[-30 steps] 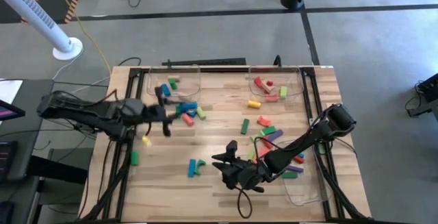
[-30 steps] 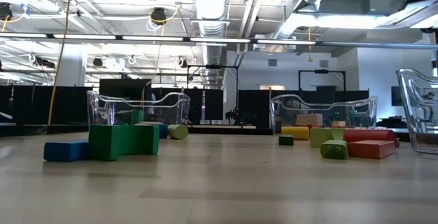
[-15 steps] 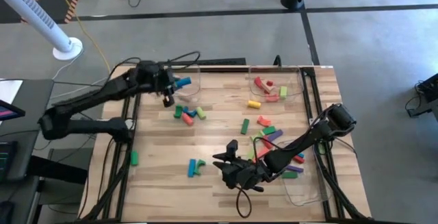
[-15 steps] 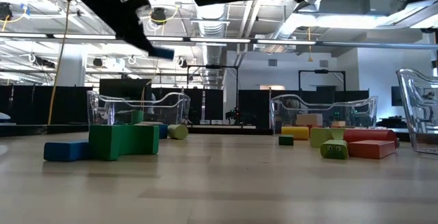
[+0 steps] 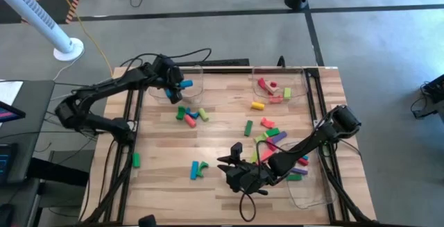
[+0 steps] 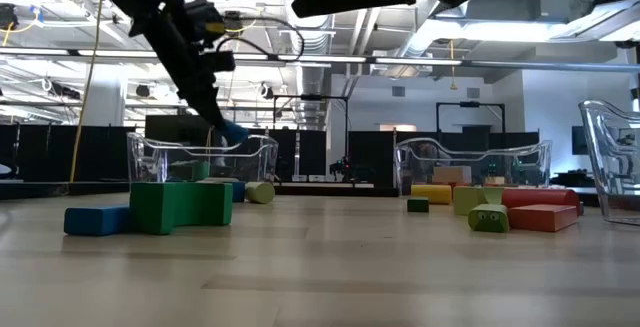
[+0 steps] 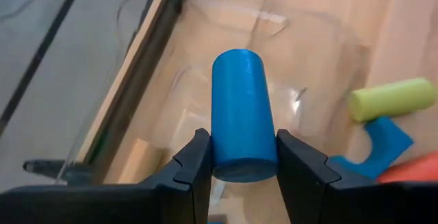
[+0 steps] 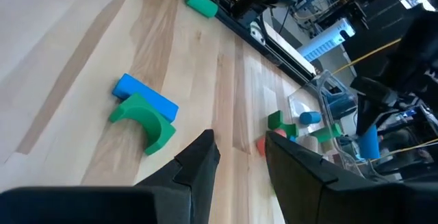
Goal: Sort blocks by size
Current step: Put the blue cylinder block into the top left transparent bin, then put the blue rectangular block into the bottom transparent bin
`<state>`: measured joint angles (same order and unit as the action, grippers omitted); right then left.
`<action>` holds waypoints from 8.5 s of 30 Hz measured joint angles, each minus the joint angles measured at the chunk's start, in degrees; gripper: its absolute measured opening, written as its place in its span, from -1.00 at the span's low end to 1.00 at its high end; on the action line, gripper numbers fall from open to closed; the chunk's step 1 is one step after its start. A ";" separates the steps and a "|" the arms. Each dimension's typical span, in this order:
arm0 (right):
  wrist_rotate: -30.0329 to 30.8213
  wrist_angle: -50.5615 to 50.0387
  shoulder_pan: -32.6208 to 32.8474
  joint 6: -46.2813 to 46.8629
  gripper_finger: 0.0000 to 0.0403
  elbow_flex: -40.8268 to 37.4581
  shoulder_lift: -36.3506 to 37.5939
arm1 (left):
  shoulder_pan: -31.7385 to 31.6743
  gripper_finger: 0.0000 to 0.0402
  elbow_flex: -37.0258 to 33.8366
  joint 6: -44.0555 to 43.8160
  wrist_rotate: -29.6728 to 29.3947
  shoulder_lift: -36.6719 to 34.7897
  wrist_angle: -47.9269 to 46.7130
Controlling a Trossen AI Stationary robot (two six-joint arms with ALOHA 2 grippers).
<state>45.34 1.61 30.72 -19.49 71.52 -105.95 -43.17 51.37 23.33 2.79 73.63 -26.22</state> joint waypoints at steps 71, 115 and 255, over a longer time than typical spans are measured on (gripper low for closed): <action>-0.09 -1.44 -0.11 1.61 -0.19 0.00 0.02 | 2.94 0.07 -0.07 -5.83 13.88 -11.06 -1.87; -1.90 -5.28 4.51 8.29 -0.19 -0.02 0.02 | 81.39 0.23 -18.66 -68.35 -28.89 10.75 27.63; -5.07 -12.35 6.24 12.99 -0.19 -0.06 -0.24 | 79.93 -0.48 -18.31 -64.55 -40.11 16.25 25.00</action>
<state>40.27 -10.74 36.96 -6.50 71.46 -106.19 36.76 33.06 -41.22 -37.32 89.88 -1.22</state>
